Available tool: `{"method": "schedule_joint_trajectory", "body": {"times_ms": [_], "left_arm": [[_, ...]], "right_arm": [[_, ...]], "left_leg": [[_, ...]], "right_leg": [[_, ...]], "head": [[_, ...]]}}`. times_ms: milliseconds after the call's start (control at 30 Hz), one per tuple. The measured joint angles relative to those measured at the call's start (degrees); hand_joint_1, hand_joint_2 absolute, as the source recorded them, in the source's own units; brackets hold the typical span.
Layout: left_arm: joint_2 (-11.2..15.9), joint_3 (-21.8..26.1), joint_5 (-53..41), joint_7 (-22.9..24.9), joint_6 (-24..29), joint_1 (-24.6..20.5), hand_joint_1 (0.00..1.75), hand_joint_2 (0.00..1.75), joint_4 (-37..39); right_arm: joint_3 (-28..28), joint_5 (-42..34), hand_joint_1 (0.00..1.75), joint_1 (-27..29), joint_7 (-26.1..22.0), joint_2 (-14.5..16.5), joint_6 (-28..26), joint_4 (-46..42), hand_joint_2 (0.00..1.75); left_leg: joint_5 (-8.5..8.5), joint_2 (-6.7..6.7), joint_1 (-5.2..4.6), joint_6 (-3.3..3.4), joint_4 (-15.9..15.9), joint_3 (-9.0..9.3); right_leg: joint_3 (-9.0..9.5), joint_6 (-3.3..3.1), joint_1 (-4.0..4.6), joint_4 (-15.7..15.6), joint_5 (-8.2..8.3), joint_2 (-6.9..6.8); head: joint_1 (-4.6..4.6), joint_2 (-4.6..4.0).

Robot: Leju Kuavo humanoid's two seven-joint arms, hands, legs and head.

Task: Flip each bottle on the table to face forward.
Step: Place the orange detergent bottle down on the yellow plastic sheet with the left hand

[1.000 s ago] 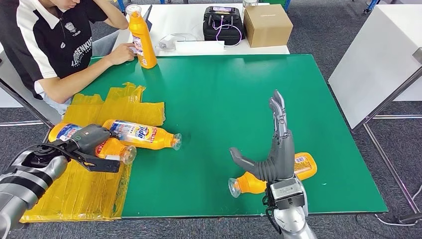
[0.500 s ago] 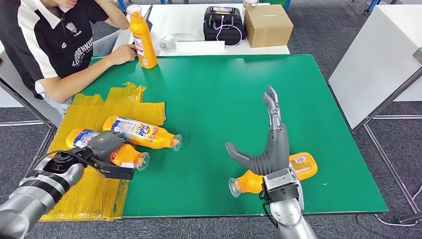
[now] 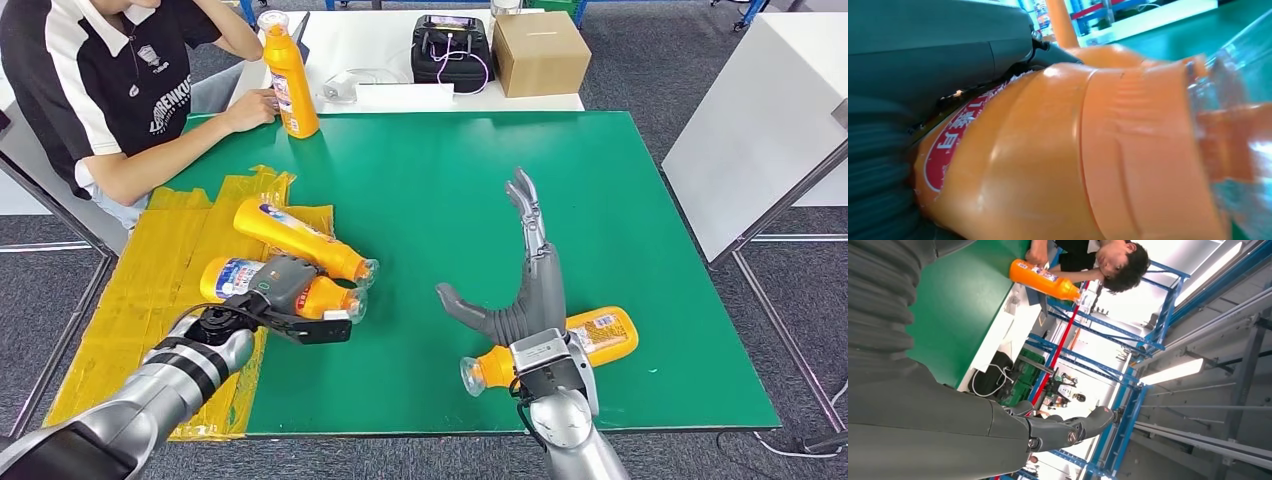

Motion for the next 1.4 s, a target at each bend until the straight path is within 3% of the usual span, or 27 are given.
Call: {"method": "schedule_joint_trajectory", "body": {"times_ms": [167,300,567,733,900,1067,1400], "left_arm": [[-4.9,3.4,1.7,1.5,3.8,-0.6,1.75,1.75,2.2],[-7.3,7.2,2.8,1.2,5.5,-1.0,1.75,1.75,2.7],[-8.9,9.8,3.2,1.0,6.0,-1.0,1.75,1.75,3.0],[-9.6,12.4,2.2,2.1,10.1,-1.0,1.75,1.75,2.9],[-8.7,14.0,-7.0,10.0,12.0,-1.6,1.75,1.75,3.9],[-6.1,14.0,-18.6,19.3,9.9,-3.1,1.75,1.75,7.8],[-3.5,13.7,-26.0,24.8,8.7,-3.5,1.75,1.75,12.0]], "right_arm": [[0.2,0.7,0.0,0.0,0.6,0.6,-0.1,0.3,1.75],[0.3,0.9,0.0,0.0,0.7,0.9,-0.2,0.5,1.75],[0.2,1.0,0.0,0.0,0.7,0.9,-0.2,0.5,1.75],[0.3,1.3,0.0,0.0,0.9,1.1,-0.2,0.7,1.75],[0.3,1.4,0.0,0.0,1.0,1.5,-0.2,1.4,1.75],[0.3,1.4,0.0,0.0,1.1,1.5,-0.4,2.1,1.75],[0.4,1.5,0.0,-0.1,1.4,1.5,-0.9,3.4,1.75]], "left_leg": [[0.0,0.04,0.0,0.0,0.0,-0.01],[0.0,0.04,0.0,0.0,0.0,-0.04],[0.0,0.1,0.01,-0.01,0.0,-0.08],[0.0,0.12,0.01,-0.01,0.0,-0.08],[0.0,0.15,0.01,-0.01,0.0,-0.09],[0.0,0.22,0.02,-0.01,0.0,-0.08],[0.01,0.18,0.03,-0.03,0.0,-0.1]], "right_leg": [[-0.03,0.03,0.0,0.0,0.02,0.03],[-0.05,0.03,0.0,0.0,0.02,0.03],[-0.11,0.02,0.02,0.0,0.01,0.05],[-0.11,0.02,0.02,0.0,0.01,0.05],[-0.11,0.02,0.02,0.0,0.01,0.06],[-0.14,0.02,0.03,0.0,0.01,0.1],[-0.14,0.02,0.02,0.0,0.01,0.1]], "head": [[0.01,0.0],[0.0,0.0],[0.0,0.0],[0.0,0.0],[0.0,0.0],[-0.01,0.0],[0.01,0.0]]}}
